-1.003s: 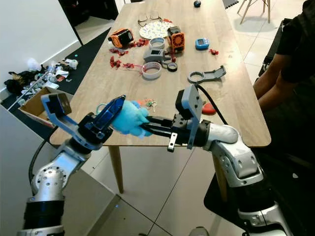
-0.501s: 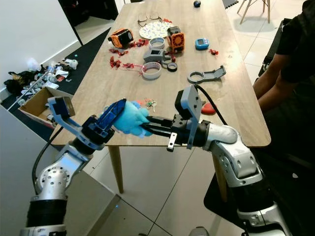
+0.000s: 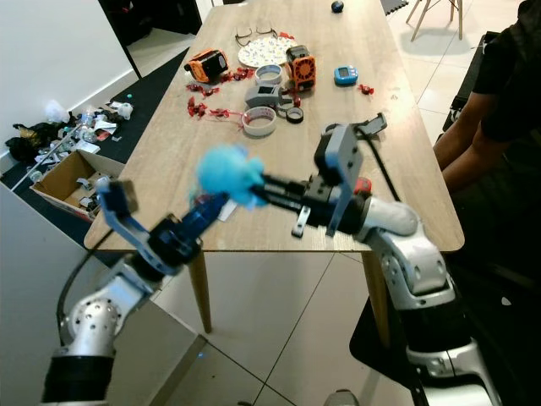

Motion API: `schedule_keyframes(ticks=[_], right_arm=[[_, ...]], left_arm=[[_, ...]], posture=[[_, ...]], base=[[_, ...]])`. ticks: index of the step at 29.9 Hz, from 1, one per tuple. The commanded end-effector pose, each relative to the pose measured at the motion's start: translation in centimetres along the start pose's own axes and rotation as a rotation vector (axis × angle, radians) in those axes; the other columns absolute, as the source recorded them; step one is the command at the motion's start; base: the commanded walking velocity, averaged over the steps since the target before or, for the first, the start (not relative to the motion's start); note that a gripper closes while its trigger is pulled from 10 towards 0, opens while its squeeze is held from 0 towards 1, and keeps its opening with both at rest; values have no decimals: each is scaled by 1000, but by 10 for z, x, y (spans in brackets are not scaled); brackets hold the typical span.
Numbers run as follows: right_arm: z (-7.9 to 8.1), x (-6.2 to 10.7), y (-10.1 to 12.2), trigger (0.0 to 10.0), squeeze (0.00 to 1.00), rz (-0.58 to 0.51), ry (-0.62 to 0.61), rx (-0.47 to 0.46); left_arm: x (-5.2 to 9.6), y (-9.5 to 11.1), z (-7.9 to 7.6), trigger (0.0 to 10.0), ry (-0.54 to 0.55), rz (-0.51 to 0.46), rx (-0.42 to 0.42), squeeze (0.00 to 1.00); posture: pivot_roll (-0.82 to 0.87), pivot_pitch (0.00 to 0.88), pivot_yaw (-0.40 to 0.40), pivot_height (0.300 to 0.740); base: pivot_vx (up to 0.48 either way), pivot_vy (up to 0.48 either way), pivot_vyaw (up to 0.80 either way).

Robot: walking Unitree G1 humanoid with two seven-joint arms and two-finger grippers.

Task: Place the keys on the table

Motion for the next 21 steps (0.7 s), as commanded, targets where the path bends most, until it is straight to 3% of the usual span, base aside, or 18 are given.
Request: schedule_keyframes(ticks=[1,5,17,21], right_arm=[[1,0,3,0,0,-22,5,-4],[2,1,4,0,0,-29,14,-5],[36,2,-13,0,0,43,185,-114],[38,3,-14,0,0,48,193,-120]], left_arm=[[7,3,5,10000,39,10,-16,0],[7,5,7,10000,48,5,-18,0],[2,8,12,10000,68,-24,-35,0],[2,8,12,10000,70,-28,-33,0]], posture=[[-102,139,123,740],[-102,139,123,740],[-110,142,121,740],[-110,142,121,740]], base=[[0,0,0],[0,0,0],[0,0,0],[0,0,0]])
Point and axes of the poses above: a point about 5 cm out from each wrist's last joint towards the gripper, its own x axis pointing back from the gripper into the wrist, its own y axis along the axis of the wrist's last joint, z = x × y, the point moved 3 cm from there along -x, pointing out of the wrist towards the gripper, and after that the axes turned 1 degree about x, right-handed, at the moved point
